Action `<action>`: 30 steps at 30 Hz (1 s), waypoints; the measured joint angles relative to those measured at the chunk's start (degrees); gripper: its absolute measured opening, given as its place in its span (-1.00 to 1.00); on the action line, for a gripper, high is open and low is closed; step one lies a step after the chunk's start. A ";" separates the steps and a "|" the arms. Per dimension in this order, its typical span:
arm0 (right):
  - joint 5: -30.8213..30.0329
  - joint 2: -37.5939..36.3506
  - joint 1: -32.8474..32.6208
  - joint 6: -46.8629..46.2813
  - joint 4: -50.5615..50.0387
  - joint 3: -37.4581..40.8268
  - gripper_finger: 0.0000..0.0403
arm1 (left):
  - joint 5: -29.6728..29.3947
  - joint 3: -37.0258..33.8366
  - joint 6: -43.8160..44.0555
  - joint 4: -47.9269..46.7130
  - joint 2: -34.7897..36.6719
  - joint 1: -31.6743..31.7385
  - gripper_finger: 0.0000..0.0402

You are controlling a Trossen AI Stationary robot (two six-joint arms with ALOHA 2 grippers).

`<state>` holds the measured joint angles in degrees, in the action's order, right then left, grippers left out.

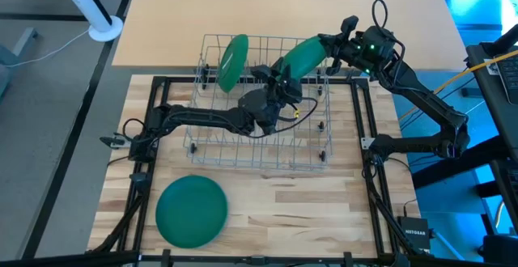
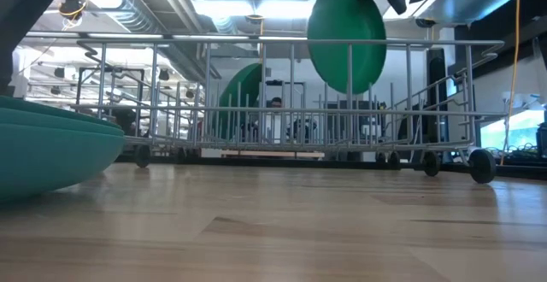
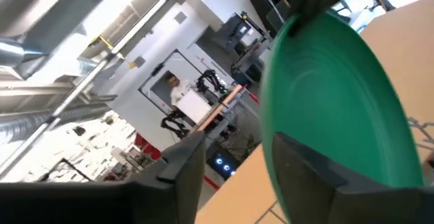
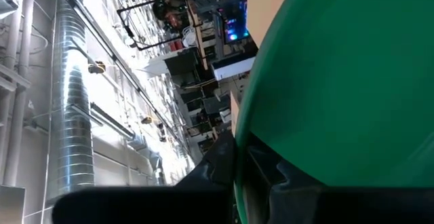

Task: Sort dishes
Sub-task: Put the right green plate in the dish rack

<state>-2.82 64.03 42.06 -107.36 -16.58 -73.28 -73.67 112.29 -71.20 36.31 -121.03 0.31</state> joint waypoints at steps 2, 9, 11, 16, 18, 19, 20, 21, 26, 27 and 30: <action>0.01 0.00 0.00 0.01 0.12 0.00 -0.95 | -1.20 0.00 -2.42 1.88 0.02 -0.68 -0.13; 0.42 -0.07 0.00 2.16 5.62 0.02 -0.95 | -3.00 0.00 -12.21 9.64 0.02 -3.02 -0.09; 0.97 -0.09 0.00 4.10 7.15 0.02 -0.95 | -3.02 0.00 -14.47 12.54 0.03 -3.70 -0.09; 5.69 -0.09 0.00 9.04 9.96 0.02 -0.95 | -2.63 0.00 -15.96 14.25 2.83 -5.16 -0.09; 8.33 -0.10 0.00 11.77 11.89 0.02 -0.95 | -2.59 0.00 -15.96 14.22 4.62 -5.63 -0.09; 9.64 -0.12 0.00 13.40 13.06 0.02 -0.95 | -2.59 0.00 -15.95 14.19 5.57 -5.82 -0.09; 10.91 -0.13 -0.03 15.22 14.34 0.02 -0.95 | -2.58 0.00 -15.94 14.20 6.33 -6.06 -0.09; 12.22 -0.13 -0.04 17.21 15.69 0.02 -0.95 | -2.58 0.00 -15.96 14.20 7.28 -6.32 -0.09; 18.23 -0.19 -0.07 29.24 20.42 0.02 -0.95 | -2.59 0.00 -16.18 13.87 12.04 -7.12 -0.09; 19.52 -0.20 -0.04 31.66 20.31 0.02 -0.95 | -2.58 0.00 -16.26 13.79 12.97 -7.30 -0.09; 23.60 -0.18 -0.04 39.67 18.66 0.02 -0.95 | -2.60 0.00 -16.29 13.77 15.43 -7.60 -0.09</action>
<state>20.78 63.85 42.02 -67.69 2.08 -73.25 -76.27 112.29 -87.48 50.08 -105.60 -7.29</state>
